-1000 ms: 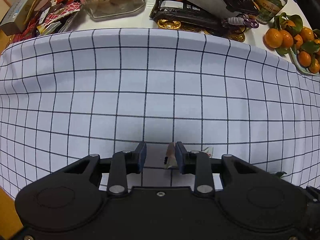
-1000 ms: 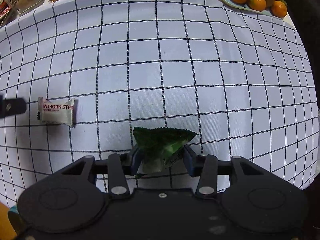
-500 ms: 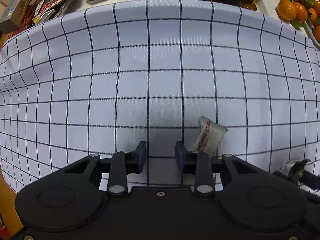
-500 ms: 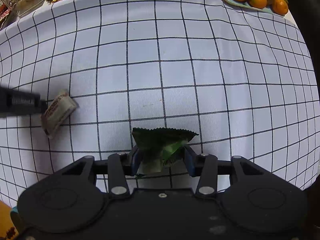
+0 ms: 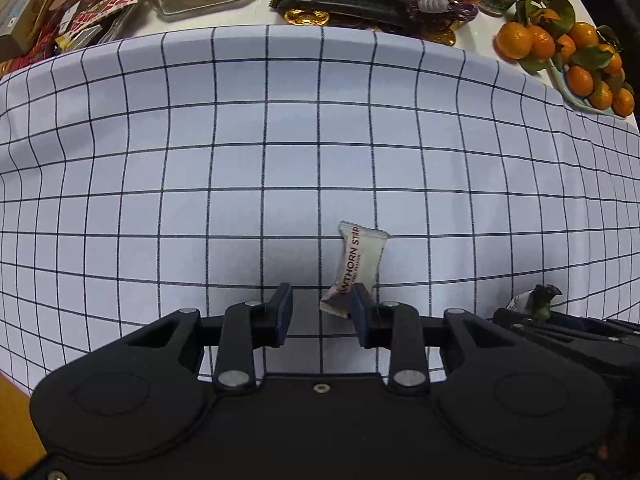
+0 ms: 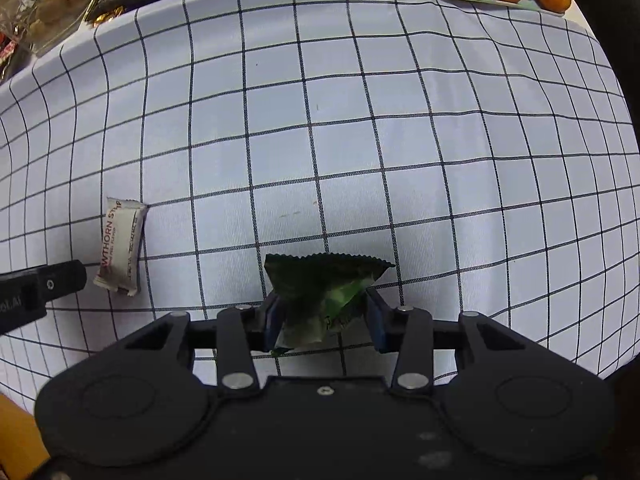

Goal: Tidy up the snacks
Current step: 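Grasp the white hawthorn strip with the left tool and lift it, then carry the hawthorn strip and green candy over the gold tray with both tools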

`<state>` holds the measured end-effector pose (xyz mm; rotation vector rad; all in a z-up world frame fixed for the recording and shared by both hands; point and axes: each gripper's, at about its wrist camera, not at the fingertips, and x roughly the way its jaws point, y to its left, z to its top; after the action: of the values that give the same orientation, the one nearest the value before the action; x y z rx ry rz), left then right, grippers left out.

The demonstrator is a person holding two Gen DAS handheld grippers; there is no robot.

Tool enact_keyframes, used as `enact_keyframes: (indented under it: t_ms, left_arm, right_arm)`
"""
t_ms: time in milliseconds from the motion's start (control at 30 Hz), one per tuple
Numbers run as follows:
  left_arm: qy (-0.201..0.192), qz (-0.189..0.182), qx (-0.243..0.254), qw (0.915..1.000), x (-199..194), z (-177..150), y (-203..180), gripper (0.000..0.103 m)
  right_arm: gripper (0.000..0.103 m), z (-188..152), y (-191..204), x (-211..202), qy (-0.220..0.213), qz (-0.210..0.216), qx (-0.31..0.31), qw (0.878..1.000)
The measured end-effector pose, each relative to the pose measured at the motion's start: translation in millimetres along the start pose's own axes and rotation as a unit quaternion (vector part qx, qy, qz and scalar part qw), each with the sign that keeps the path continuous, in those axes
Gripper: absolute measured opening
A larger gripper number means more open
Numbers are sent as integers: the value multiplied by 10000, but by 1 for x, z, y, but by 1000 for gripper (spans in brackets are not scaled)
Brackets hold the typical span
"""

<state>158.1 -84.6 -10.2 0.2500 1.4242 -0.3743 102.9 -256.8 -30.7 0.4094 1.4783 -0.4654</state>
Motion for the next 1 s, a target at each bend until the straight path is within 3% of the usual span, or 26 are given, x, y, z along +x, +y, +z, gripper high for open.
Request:
enact_keyframes:
  t_ms: [233, 600, 800, 867, 933, 1000]
  left_arm:
    - [114, -111, 122, 9998, 11, 13, -22, 41]
    - [170, 228, 96, 9995, 29, 25, -36, 41]
    - [368, 236, -73, 9990, 49, 30, -34, 41]
    - [331, 211, -107, 9992, 50, 29, -34, 39]
    - [284, 205, -142, 9993, 51, 28, -32, 29]
    - [183, 282, -210, 9992, 47, 23, -27, 29]
  right_arm:
    - [43, 14, -22, -14, -66, 191, 328, 9993]
    - [43, 21, -36, -28, -65, 380, 490, 9981]
    - [43, 21, -32, -28, -45, 366, 494, 9981]
    - [43, 20, -32, -27, -42, 367, 498, 9981]
    - [43, 18, -31, -24, -42, 369, 509, 9980]
    - [43, 17, -31, -22, -43, 379, 506, 9980]
